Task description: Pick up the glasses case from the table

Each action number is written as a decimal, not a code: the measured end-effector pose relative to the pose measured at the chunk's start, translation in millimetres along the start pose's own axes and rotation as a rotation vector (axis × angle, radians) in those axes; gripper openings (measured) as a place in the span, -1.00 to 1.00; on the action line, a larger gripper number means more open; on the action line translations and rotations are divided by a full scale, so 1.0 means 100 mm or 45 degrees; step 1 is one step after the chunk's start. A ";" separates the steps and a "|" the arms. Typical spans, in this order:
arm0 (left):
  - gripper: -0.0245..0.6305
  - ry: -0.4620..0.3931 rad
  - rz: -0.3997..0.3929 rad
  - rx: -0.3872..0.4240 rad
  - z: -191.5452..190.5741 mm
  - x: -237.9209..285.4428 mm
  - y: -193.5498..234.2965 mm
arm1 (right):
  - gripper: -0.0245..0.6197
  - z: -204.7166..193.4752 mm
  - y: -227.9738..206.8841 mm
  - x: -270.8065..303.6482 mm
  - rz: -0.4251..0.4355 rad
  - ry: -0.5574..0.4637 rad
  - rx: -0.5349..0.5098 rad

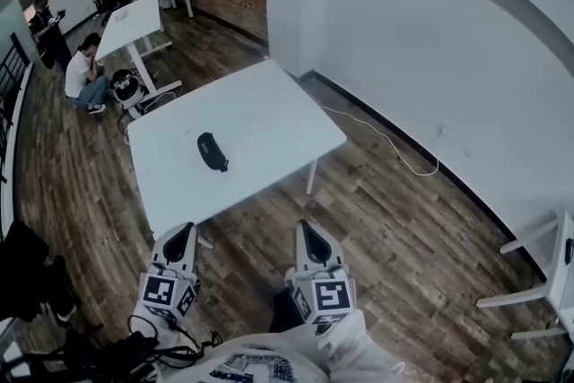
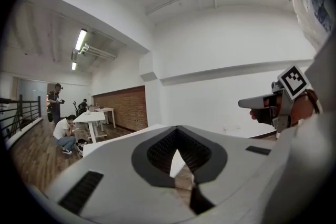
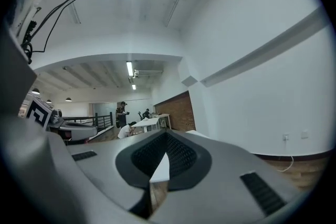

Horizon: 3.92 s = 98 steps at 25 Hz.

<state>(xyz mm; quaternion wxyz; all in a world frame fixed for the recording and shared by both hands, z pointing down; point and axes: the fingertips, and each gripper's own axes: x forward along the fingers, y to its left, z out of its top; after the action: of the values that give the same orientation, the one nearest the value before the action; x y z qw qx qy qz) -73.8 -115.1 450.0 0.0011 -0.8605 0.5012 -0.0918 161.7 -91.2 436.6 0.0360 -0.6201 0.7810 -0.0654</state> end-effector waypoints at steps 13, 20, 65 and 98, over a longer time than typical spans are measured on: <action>-0.84 0.184 0.282 -0.095 -0.03 1.61 1.12 | -0.91 0.14 -0.35 2.28 0.266 0.147 0.019; -0.84 0.300 0.240 -0.230 -0.43 1.90 1.46 | -0.91 0.02 -0.09 2.57 0.263 0.189 0.010; 0.32 1.091 0.391 -0.698 -2.54 3.25 1.86 | -0.91 0.14 -0.97 2.54 -0.044 0.249 -0.087; 0.23 0.107 0.229 -0.280 0.83 2.64 2.05 | -0.91 0.63 -0.16 3.47 0.271 0.087 -0.028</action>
<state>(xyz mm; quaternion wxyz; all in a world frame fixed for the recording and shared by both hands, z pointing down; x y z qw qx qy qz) -110.5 -451.8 390.8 -0.1061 -0.8025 0.5828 -0.0718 106.7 -436.4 384.8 0.0093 -0.5315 0.8438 -0.0738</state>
